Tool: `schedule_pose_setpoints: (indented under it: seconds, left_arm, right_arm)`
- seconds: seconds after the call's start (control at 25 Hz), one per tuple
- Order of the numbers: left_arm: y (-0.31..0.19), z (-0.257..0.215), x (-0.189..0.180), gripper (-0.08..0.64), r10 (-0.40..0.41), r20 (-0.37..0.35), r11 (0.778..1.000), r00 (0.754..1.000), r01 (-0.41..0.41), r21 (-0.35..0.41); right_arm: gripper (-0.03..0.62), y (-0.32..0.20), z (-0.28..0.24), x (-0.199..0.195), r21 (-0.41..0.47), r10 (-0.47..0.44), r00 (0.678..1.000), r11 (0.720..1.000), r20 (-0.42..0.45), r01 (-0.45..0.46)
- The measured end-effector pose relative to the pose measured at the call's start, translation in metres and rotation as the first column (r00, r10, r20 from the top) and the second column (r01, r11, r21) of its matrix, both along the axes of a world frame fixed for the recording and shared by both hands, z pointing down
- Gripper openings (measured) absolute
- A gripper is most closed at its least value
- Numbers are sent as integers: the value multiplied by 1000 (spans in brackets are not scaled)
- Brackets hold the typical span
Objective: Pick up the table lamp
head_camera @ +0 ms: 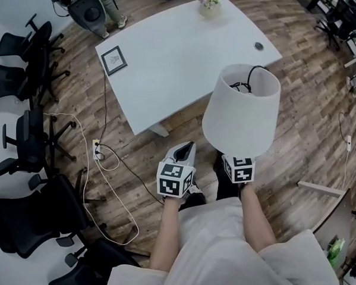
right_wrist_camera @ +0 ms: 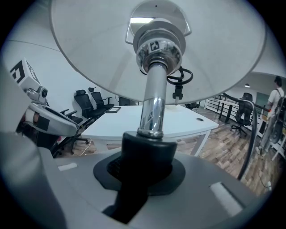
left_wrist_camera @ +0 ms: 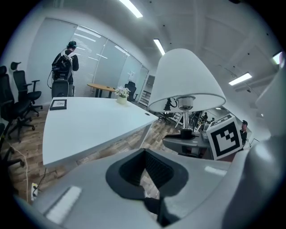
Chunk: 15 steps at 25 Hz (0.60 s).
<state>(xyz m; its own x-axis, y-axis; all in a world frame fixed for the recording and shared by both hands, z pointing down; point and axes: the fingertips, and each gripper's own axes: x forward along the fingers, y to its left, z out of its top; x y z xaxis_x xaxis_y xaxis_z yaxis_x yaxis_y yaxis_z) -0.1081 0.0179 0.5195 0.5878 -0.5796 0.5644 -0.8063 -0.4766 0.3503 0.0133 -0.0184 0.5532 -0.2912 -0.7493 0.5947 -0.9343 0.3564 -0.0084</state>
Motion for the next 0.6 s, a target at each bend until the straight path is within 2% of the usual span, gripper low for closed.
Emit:
schedule_pose_setpoints:
  seconds: [0.24, 0.44, 0.6]
  left_arm:
    - [-31, -8, 12, 2, -32, 53, 999, 998, 32, -3]
    - [-68, -17, 22, 0, -105, 91, 994, 990, 105, 11]
    - [-82, -20, 46, 0, -116, 126, 993, 985, 115, 17]
  right_arm:
    - [101, -49, 1, 12, -6, -57, 998, 998, 28, 57]
    - [100, -98, -5, 25, 21, -113, 990, 993, 85, 112]
    - [100, -121, -9, 33, 28, -155, 980, 988, 122, 153]
